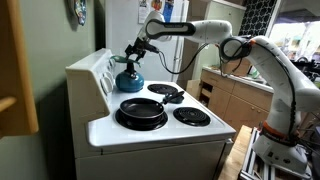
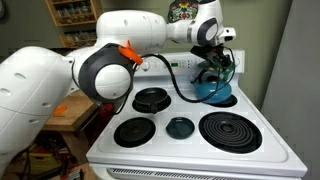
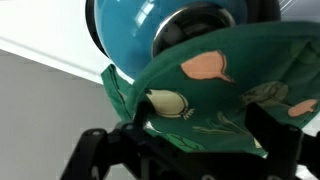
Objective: Use the green pot holder to move the blue kettle forwards.
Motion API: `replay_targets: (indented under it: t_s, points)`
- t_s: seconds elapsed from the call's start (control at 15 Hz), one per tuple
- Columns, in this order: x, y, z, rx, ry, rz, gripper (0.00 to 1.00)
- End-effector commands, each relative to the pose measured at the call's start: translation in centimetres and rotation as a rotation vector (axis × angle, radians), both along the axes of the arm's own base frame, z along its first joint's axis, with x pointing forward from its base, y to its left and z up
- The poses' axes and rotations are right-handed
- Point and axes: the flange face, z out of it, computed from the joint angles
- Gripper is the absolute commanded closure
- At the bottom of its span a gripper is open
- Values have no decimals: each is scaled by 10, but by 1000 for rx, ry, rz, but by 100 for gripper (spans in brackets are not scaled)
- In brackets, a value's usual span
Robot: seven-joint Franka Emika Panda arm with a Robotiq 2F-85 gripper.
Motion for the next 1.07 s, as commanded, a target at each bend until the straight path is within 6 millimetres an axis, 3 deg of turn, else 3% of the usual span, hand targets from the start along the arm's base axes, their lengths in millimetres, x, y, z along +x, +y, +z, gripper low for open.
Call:
replay_targets:
  t_s: [0.0,0.2,0.33,0.4,0.73,1.0]
  points:
    - [4,8,-12,27,29,11,0]
    - [6,8,-21,30,41,14,4]
    - [8,7,-26,31,46,8,28]
    - [9,7,-27,31,47,7,29]
    - [9,5,-26,32,53,-5,68]
    - [8,6,-26,35,66,-7,89]
